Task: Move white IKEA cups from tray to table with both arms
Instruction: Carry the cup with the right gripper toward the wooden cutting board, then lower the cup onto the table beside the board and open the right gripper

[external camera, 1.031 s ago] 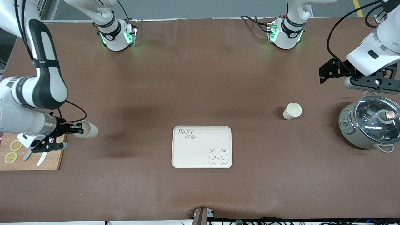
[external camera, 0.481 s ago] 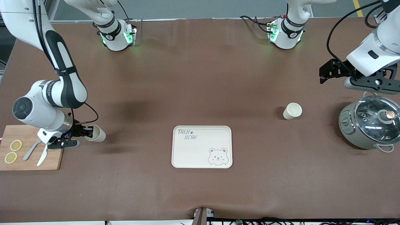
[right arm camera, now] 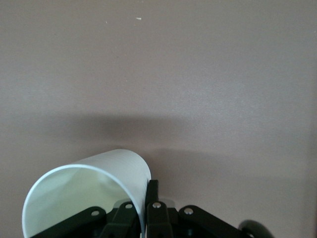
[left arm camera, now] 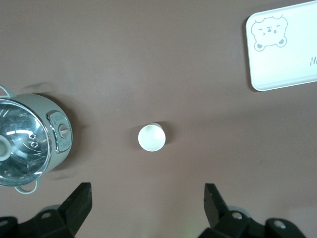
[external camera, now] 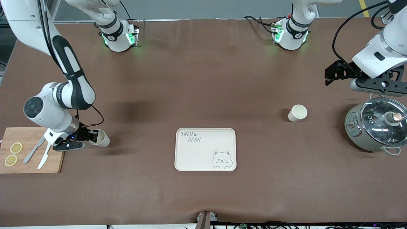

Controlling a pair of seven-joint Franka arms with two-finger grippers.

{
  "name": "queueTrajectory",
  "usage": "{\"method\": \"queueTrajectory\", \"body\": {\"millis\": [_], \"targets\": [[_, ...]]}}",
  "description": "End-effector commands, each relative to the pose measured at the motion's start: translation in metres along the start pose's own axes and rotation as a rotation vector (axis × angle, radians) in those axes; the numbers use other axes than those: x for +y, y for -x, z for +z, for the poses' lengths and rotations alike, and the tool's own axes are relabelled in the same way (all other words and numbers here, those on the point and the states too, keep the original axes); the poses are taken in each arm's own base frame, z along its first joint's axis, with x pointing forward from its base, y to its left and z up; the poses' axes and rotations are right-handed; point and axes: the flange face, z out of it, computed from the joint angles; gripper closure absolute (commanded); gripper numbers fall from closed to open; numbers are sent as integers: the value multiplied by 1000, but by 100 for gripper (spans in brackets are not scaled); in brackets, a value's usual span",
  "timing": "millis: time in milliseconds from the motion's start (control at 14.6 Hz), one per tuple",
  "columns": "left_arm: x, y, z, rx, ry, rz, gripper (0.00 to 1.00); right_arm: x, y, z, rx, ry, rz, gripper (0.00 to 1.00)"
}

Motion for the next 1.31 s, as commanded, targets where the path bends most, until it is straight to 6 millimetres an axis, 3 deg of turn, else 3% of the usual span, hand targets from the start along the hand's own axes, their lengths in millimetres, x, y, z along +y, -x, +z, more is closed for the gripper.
{"method": "queueTrajectory", "body": {"millis": [0,481,1237], "targets": [[-3,0,-2,-7,-18,13,0,-1,3,12,17,7,-14,100],[-3,0,-1,-9,-18,14,0,-2,5,34,32,10,-16,100],[-3,-1,1,-12,-19,13,0,-1,8,43,48,15,-15,100]]}}
